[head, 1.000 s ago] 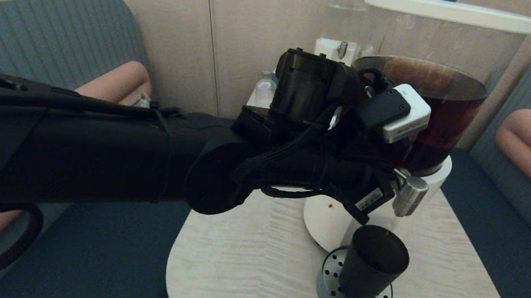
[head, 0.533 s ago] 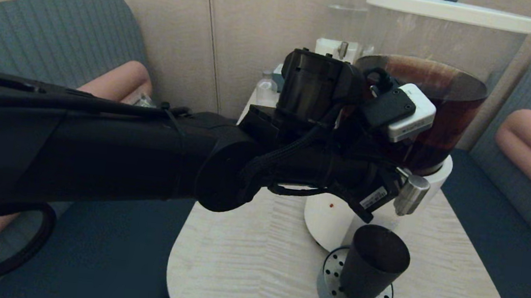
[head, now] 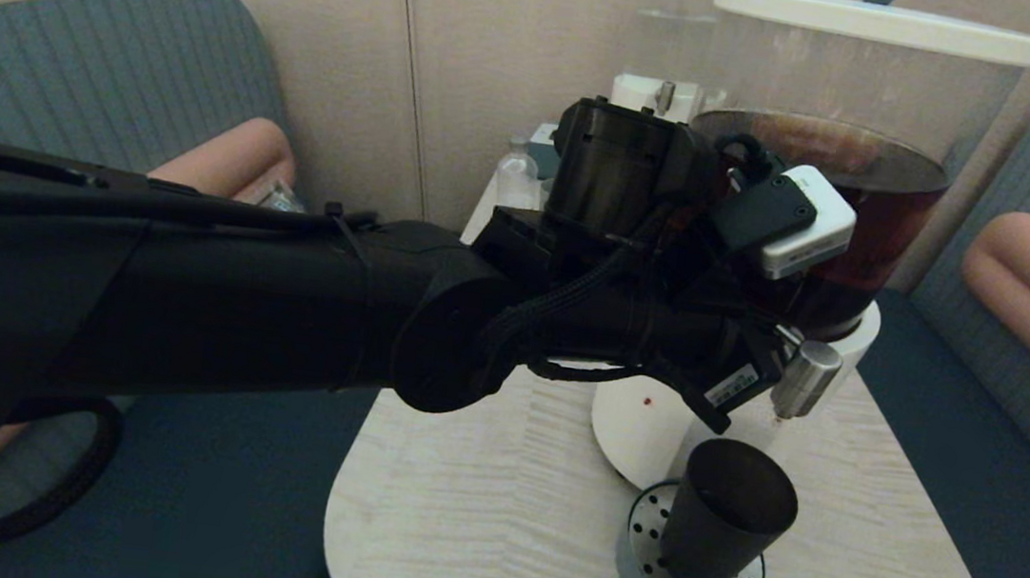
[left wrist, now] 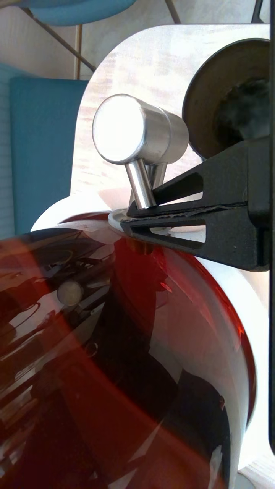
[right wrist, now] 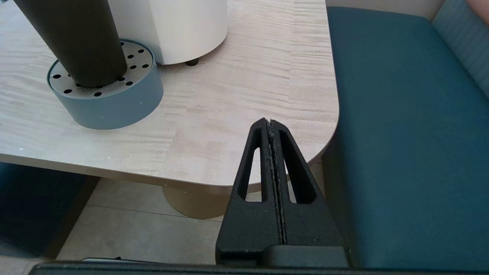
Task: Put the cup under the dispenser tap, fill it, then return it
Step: Turn off the faucet
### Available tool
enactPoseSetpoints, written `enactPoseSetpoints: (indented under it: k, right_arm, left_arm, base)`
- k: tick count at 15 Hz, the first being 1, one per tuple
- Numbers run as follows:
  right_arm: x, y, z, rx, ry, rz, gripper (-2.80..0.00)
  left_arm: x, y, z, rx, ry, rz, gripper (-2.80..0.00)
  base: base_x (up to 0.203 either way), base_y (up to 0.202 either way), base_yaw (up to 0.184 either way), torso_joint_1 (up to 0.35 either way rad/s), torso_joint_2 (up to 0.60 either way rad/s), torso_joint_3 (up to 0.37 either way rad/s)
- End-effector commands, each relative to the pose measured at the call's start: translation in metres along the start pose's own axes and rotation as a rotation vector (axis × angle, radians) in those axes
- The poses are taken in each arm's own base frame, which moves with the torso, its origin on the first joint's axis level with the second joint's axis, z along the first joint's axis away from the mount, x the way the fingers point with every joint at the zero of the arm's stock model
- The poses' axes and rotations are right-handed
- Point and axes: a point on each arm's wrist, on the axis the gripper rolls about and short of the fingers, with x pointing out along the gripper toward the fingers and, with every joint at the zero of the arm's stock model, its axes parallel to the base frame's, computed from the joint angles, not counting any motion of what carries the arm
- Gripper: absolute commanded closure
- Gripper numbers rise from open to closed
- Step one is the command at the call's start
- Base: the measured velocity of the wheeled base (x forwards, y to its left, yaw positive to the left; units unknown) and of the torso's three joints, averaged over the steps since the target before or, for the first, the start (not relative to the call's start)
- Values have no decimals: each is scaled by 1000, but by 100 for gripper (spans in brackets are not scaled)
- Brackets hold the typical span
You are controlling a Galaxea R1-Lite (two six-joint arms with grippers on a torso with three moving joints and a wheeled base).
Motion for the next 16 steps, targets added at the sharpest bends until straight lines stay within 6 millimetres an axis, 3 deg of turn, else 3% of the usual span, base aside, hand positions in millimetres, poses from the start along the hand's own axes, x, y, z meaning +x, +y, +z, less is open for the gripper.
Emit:
enactPoseSetpoints:
  k: [1,9,16]
  right_arm:
    - [0,0,0,0,1,0,0]
    - [0,0,0,0,1,0,0]
    - [0,0,0,0,1,0,0]
  left_arm:
    - [2,-1,-3,0,7,-7,0]
    - [6,-2,-7,16,18,-8,0]
    - [-8,-4,-6,9,37,10,0]
  base:
    - [0,0,0,0,0,0]
    - [0,0,0,0,0,0]
    - [0,0,0,0,0,0]
